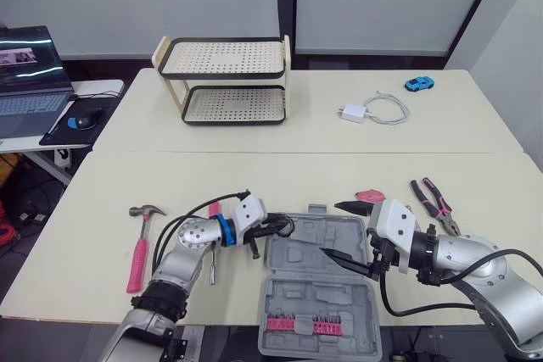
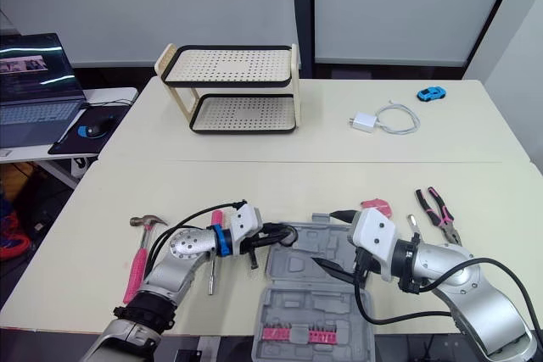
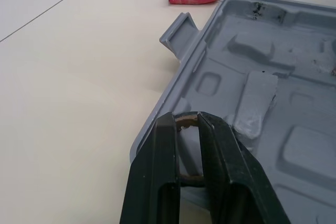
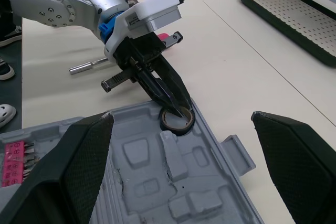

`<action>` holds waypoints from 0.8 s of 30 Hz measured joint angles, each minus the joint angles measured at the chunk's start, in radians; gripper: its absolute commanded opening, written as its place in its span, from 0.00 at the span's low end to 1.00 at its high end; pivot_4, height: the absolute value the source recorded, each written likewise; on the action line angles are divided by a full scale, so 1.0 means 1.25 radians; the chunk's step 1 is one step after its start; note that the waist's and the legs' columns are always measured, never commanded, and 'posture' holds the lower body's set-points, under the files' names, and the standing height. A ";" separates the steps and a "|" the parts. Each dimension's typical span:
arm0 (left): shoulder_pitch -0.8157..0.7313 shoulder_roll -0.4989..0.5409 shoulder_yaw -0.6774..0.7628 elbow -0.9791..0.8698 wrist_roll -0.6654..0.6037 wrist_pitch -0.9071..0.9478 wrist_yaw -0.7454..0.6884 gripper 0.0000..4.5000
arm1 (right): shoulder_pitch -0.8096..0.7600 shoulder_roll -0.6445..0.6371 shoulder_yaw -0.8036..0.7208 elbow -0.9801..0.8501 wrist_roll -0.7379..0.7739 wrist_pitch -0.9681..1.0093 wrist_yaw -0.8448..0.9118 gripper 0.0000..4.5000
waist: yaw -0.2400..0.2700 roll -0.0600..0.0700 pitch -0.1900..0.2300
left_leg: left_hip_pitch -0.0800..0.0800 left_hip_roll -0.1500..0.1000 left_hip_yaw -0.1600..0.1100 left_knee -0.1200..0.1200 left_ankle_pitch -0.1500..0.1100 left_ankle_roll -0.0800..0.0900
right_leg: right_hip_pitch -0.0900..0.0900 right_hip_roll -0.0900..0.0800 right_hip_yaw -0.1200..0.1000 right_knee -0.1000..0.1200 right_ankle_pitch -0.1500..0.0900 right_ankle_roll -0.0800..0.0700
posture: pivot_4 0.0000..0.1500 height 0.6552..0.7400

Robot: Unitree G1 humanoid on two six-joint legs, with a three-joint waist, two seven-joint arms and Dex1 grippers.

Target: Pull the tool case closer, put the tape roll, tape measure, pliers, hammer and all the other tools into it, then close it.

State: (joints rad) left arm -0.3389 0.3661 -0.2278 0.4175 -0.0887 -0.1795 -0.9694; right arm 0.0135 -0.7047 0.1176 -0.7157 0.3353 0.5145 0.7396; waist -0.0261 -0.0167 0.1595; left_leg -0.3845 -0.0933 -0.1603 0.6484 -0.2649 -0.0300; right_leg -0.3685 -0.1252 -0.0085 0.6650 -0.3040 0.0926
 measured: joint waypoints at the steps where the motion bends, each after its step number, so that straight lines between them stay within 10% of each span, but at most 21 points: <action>1: -0.002 -0.001 0.000 0.003 0.000 -0.003 0.000 0.15 | 0.000 0.000 0.000 0.000 0.000 0.000 0.000 1.00 | 0.000 0.000 0.000 | 0.000 0.000 0.000 0.000 0.000 0.000 | 0.000 0.000 0.000 0.000 0.000 0.000 | 1.00 1.00; 24: -0.003 0.019 -0.032 0.004 0.064 -0.027 0.012 0.15 | -0.003 -0.002 -0.007 0.001 -0.001 0.003 0.000 1.00 | -0.002 0.000 -0.002 | 0.001 0.000 0.000 0.000 0.000 0.000 | 0.000 0.000 0.000 0.000 0.000 0.000 | 1.00 1.00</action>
State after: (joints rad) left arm -0.3428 0.3905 -0.2675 0.4222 -0.0090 -0.2128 -0.9548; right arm 0.0095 -0.7068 0.1084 -0.7142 0.3343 0.5180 0.7395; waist -0.0287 -0.0169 0.1569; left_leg -0.3833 -0.0930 -0.1605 0.6478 -0.2649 -0.0300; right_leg -0.3679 -0.1250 -0.0086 0.6651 -0.3040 0.0926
